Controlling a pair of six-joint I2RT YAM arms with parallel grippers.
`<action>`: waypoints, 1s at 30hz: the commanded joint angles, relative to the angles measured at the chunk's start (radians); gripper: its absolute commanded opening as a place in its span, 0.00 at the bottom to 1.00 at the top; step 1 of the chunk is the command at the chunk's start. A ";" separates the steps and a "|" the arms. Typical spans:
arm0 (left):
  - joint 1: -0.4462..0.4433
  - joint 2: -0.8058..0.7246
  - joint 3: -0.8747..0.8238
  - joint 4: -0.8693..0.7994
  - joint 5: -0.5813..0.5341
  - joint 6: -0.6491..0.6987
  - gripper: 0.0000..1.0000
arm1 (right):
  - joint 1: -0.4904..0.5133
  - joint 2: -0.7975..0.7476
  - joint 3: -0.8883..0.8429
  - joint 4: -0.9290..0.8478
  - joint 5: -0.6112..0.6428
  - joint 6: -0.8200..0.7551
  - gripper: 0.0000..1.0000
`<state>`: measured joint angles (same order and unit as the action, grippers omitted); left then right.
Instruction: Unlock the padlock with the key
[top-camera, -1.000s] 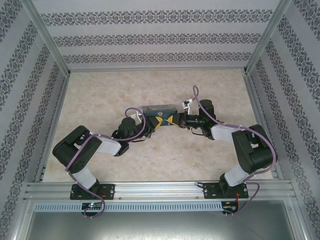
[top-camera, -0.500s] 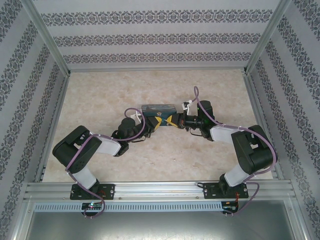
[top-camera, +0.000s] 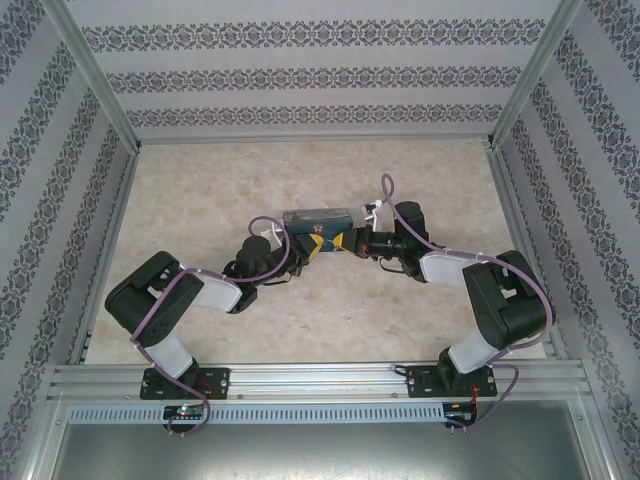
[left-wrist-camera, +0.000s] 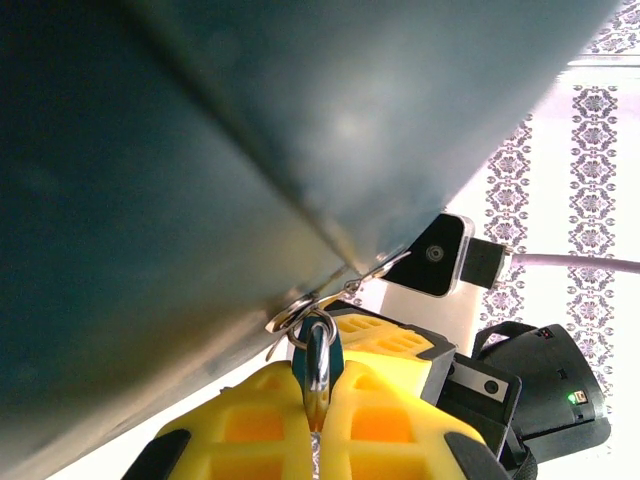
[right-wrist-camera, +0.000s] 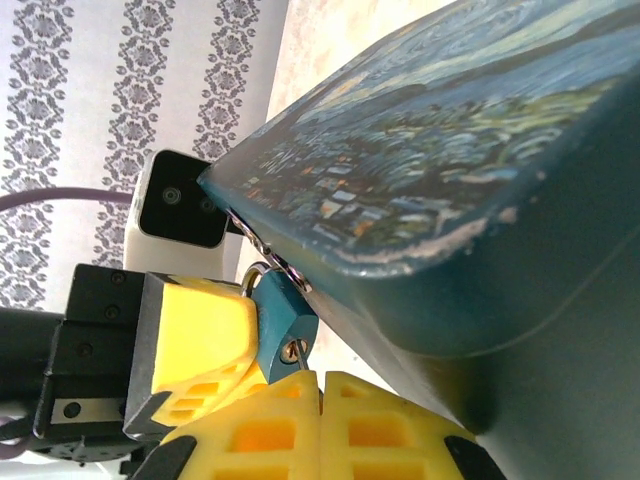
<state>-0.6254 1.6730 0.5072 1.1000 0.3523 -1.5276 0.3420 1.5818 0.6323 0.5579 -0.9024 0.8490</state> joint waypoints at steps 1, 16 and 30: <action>-0.040 -0.045 0.027 0.144 0.152 -0.014 0.00 | 0.000 0.017 0.005 0.021 -0.028 -0.097 0.00; -0.042 -0.075 0.059 0.148 0.183 -0.035 0.00 | -0.010 0.026 0.009 0.074 -0.068 0.104 0.00; -0.044 -0.055 0.073 0.161 0.198 -0.048 0.00 | -0.014 0.107 0.009 0.144 -0.108 0.241 0.00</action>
<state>-0.6258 1.6508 0.5091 1.0752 0.3641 -1.5612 0.3107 1.6558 0.6327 0.6712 -1.0138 1.0420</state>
